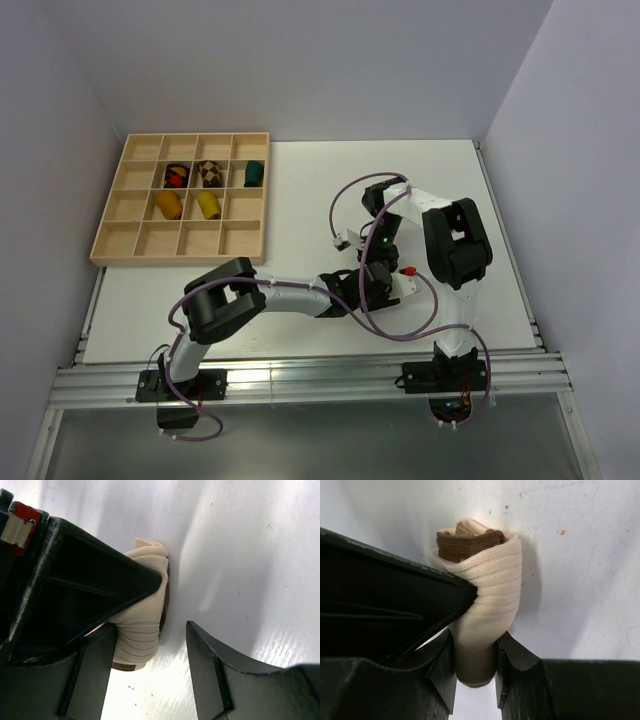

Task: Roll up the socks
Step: Roll the sock at the center of the board.

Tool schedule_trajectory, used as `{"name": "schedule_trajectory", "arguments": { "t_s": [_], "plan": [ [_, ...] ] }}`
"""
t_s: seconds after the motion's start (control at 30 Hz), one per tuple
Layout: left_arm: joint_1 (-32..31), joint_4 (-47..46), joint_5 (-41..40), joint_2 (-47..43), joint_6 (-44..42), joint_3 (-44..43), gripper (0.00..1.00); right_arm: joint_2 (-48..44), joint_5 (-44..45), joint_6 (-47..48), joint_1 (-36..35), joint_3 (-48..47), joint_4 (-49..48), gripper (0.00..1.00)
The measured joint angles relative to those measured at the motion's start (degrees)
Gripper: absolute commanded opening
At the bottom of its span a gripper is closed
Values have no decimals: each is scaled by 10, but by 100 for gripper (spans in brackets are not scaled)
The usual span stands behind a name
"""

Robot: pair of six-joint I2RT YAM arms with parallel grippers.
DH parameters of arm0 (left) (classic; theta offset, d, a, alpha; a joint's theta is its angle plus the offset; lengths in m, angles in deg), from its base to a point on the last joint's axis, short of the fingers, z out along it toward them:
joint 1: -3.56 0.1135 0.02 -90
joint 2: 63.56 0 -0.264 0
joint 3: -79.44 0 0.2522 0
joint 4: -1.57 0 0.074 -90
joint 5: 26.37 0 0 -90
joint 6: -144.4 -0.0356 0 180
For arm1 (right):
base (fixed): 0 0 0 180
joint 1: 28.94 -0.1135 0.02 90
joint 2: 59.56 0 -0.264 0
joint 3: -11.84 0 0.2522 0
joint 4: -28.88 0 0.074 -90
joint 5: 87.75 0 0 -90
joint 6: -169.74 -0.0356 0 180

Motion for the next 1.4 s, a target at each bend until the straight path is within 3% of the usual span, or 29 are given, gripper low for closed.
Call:
{"name": "schedule_trajectory", "arguments": {
  "t_s": [0.1,0.23,0.33,0.53,0.73,0.77,0.8,1.4],
  "plan": [
    [0,2,-1,9,0,-9,63,-2,11,0,1,0,-1,27],
    [0,2,-13,18,0,-19,53,-2,20,0,1,0,-3,27],
    [-1,-17,-33,18,-4,-12,59,-2,21,-2,1,0,-6,27],
    [-2,-170,-32,-16,6,95,70,-2,4,-12,-3,2,-2,27],
    [-1,-238,-28,-36,14,151,75,-2,-19,-26,-9,3,-2,26],
    [-1,-247,-30,-36,14,155,87,-2,-21,-29,-9,4,-2,26],
    [-1,-254,-31,-36,14,158,88,-2,-24,-33,-9,4,-3,26],
    [-15,-290,-123,-34,-21,175,89,19,-60,-52,-8,-14,15,25]
  ]
}}
